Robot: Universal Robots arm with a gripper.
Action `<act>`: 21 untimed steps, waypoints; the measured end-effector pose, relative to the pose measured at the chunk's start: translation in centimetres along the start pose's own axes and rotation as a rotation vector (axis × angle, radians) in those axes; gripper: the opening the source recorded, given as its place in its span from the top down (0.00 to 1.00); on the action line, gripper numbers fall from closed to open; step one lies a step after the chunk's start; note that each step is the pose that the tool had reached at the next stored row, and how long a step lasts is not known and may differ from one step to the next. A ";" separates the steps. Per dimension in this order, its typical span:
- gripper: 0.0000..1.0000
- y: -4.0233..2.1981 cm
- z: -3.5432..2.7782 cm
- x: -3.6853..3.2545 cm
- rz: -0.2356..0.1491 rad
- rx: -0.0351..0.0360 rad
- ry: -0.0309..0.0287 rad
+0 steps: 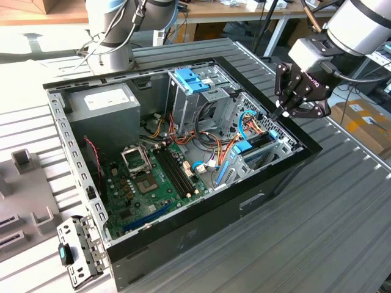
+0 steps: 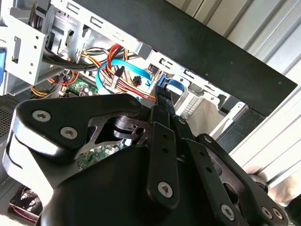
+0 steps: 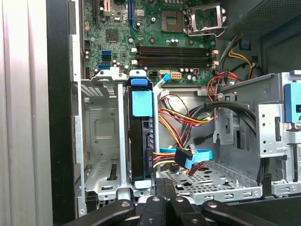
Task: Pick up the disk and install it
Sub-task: 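Insert the second disk wire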
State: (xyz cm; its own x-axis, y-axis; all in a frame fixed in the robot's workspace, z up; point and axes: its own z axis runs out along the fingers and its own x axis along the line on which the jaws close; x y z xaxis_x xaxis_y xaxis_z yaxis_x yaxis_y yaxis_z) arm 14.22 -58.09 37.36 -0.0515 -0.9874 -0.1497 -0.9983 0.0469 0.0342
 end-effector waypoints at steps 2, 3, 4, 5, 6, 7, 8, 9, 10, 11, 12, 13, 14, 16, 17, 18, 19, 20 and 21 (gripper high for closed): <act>0.89 0.00 0.00 0.00 0.000 0.0000 0.0000; 0.83 0.00 0.00 0.00 0.000 0.0000 0.0000; 0.83 0.00 0.00 0.00 0.000 0.0000 0.0000; 0.70 -0.01 0.00 0.00 0.000 0.0000 0.0000; 0.70 -0.01 0.00 0.00 0.000 0.0000 0.0000; 0.70 -0.01 0.00 0.00 0.000 0.0000 0.0000; 0.70 -0.01 0.00 0.00 0.000 0.0000 0.0000; 0.70 -0.01 -0.01 0.00 0.000 0.0000 -0.0001; 0.70 -0.01 -0.10 -0.01 0.000 0.0000 0.0001; 0.70 0.00 -0.24 -0.03 0.000 0.0000 0.0000; 0.70 0.00 -0.27 -0.04 0.000 0.0000 -0.0002; 0.70 0.00 -0.38 -0.06 0.000 0.0000 0.0000; 0.70 0.01 -0.52 -0.08 0.000 0.0000 0.0000; 0.70 0.02 -0.73 -0.11 0.000 0.0000 0.0000; 0.70 0.02 -0.87 -0.13 0.000 0.0000 -0.0001; 0.70 0.02 -0.97 -0.15 0.000 0.0000 -0.0001; 0.70 0.03 -1.03 -0.16 0.000 0.0000 -0.0001; 0.70 0.03 -1.11 -0.18 0.000 0.0000 -0.0002; 0.70 0.03 -1.14 -0.20 0.000 0.0000 -0.0002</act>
State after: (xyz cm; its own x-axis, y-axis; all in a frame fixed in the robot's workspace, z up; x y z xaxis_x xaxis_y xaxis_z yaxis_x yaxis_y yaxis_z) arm 14.23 -58.06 38.52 -0.0514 -0.9874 -0.1499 -0.9983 0.0468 0.0342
